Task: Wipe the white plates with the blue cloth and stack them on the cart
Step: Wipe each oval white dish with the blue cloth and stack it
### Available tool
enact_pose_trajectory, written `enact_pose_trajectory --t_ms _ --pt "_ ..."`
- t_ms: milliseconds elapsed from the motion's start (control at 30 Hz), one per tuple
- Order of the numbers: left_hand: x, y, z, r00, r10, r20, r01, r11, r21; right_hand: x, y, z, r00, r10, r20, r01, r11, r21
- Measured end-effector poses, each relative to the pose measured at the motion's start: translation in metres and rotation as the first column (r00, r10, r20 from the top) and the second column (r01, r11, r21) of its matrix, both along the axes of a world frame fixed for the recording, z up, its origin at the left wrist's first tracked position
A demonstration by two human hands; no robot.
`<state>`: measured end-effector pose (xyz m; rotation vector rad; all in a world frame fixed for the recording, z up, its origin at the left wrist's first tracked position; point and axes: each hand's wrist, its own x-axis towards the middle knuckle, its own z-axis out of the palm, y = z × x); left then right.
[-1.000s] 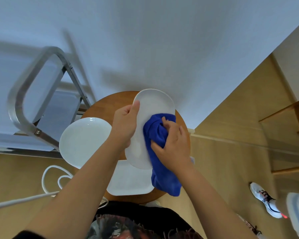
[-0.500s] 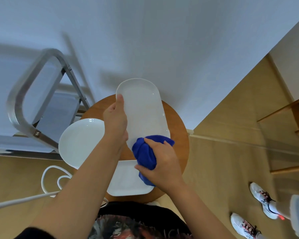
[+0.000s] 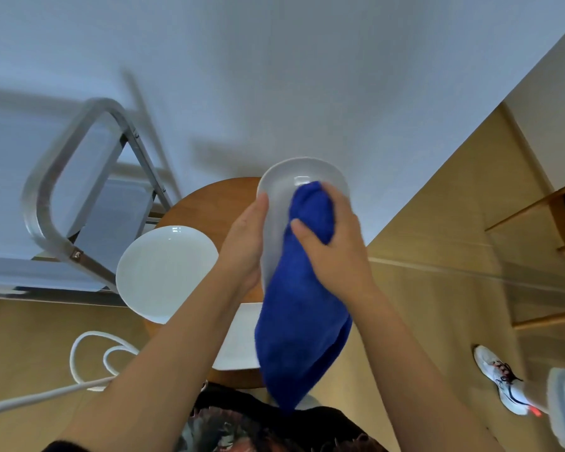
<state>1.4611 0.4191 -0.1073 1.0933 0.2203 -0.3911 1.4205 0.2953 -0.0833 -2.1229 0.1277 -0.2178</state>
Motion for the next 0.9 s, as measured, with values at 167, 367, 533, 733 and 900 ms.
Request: enact_pose_trajectory --t_ms 167,367,533,733,900 --pt "0.005 -0.004 0.008 0.993 0.052 -0.105 -0.056 0.998 -0.031 -0.011 0.027 -0.024 0.972 0.234 -0.01 -0.232 0.958 -0.171" --pt "0.017 0.005 0.014 0.977 0.115 -0.177 -0.115 0.993 0.008 -0.049 0.019 -0.047 0.944 0.328 -0.037 -0.309 0.841 -0.443" --pt "0.022 0.009 0.013 0.963 0.178 -0.204 -0.172 0.984 0.049 -0.053 0.009 -0.06 0.961 0.237 0.141 -0.088 0.749 -0.656" --pt "0.019 0.01 0.006 0.917 0.264 -0.299 -0.234 0.963 0.132 -0.049 -0.008 -0.062 0.909 0.26 0.326 0.006 0.773 -0.634" --pt "0.022 0.015 0.011 0.959 0.098 -0.266 -0.084 0.994 0.064 -0.042 -0.01 -0.029 0.971 0.161 0.175 -0.138 0.981 -0.134"
